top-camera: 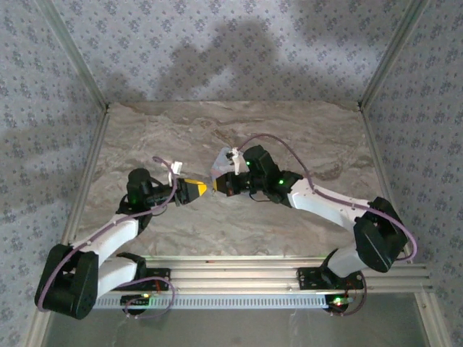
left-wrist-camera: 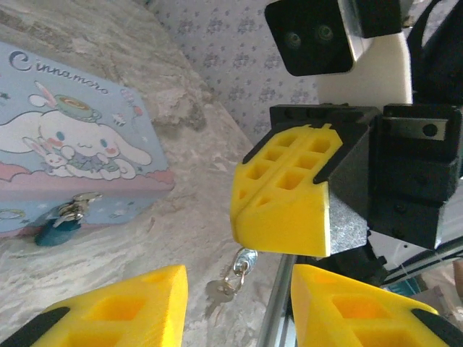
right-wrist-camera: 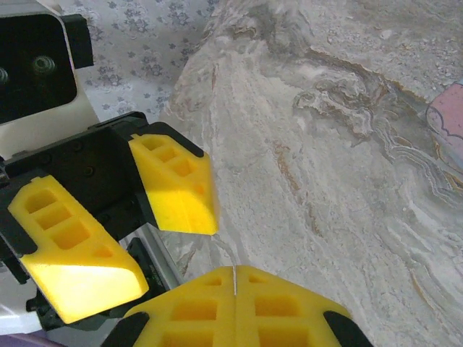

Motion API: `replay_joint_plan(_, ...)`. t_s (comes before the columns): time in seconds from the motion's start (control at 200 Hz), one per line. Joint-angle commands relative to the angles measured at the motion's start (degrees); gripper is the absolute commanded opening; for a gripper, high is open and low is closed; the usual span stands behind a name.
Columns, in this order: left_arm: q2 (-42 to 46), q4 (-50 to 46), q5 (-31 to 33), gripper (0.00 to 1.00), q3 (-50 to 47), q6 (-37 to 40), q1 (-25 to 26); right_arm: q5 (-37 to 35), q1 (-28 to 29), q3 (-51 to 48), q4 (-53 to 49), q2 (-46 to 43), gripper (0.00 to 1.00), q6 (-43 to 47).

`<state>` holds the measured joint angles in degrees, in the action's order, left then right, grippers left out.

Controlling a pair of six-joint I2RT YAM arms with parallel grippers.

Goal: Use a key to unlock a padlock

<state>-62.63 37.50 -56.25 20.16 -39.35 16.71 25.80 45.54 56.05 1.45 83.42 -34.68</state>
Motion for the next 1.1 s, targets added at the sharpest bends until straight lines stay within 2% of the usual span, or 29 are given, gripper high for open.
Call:
replay_joint_plan(0.0, -0.9, 9.7, -2.2, 0.42, -0.4, -4.8, -0.1, 2.2, -0.7, -0.1, 0.5, -1.5, 0.00, 1.5)
replay_joint_plan(0.455, -8.0, 20.8, -2.0, 0.35, 0.1, -9.3, 4.3, 5.2, -1.4, -2.1, 7.1, -3.4, 0.00, -2.2)
replay_joint_plan(0.685, -8.7, 20.4, -2.0, 0.35, 0.6, -8.8, 4.8, 5.3, -1.6, -2.6, 7.7, -4.2, 0.00, -2.7)
replay_joint_plan(0.834, -8.8, 20.3, -2.2, 0.30, 1.0, -8.8, 5.4, 5.6, -1.5, -2.7, 8.3, -4.1, 0.00, -3.1)
replay_joint_plan(1.094, -8.6, 20.1, -1.9, 0.28, 1.6, -8.7, 5.6, 5.8, -1.4, -2.7, 7.8, -4.0, 0.00, -2.9)
